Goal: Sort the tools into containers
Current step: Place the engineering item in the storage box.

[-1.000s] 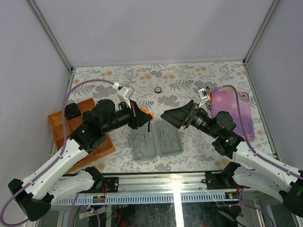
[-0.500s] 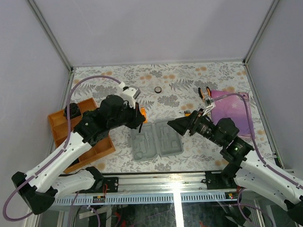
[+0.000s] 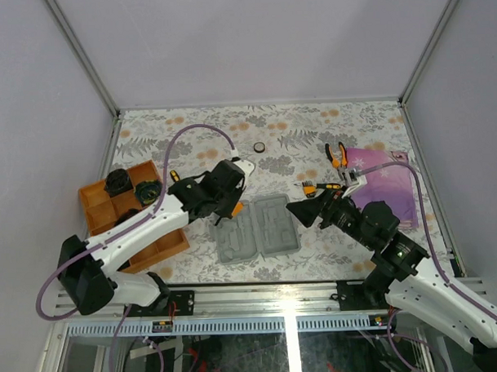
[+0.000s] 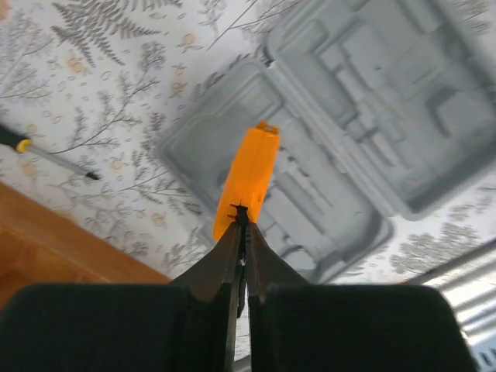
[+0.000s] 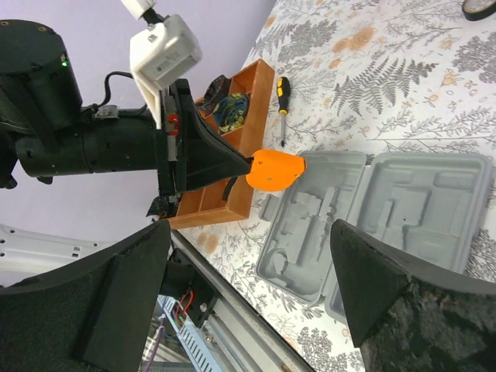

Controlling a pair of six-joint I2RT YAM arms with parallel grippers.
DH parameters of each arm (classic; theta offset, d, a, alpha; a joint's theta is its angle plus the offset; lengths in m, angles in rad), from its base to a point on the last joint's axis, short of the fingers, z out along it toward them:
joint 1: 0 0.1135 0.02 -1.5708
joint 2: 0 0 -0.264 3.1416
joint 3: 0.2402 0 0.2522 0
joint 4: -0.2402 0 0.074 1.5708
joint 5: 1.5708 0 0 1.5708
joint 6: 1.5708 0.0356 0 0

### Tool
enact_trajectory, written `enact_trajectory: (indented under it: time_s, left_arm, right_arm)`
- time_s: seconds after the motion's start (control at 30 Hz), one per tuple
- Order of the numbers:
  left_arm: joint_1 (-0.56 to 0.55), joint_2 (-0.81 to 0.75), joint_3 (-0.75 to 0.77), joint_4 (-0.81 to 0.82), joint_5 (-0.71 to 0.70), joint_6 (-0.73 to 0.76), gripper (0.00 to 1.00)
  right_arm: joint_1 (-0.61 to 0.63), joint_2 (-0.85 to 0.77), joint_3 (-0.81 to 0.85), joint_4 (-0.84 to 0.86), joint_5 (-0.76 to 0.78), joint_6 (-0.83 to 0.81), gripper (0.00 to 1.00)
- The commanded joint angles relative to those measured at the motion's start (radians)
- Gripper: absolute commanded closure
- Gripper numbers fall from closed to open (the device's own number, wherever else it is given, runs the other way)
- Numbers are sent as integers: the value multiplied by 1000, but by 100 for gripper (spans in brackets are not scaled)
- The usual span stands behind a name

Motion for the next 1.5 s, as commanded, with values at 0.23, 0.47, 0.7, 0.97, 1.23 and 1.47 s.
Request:
enact_trajectory:
  time_s: [0.23,0.47,0.7,0.97,1.23,1.47]
  left_arm:
    - [-96,111,27,30,-264,135,100]
    - [-147,87,-70,192,-258,230,100]
    - [-184,102,-168,293,-292,256,100]
    - [-232,113,-202,301,-311,231,98]
    - [-332,111,-245,251,-286,140,95]
    - [-405,112,-234,204,-288,87,86]
  right_arm:
    - [6,-85,-18,-96,97,-15,11]
    - [6,-138,-26,-150,127,-7,11]
    - [5,-173,-26,-199,145,-5,12]
    - [5,-183,-31,-212,147,2,12]
    - [5,-191,-48,-211,151,4,11]
    - [5,-212,-64,-213,155,12,11]
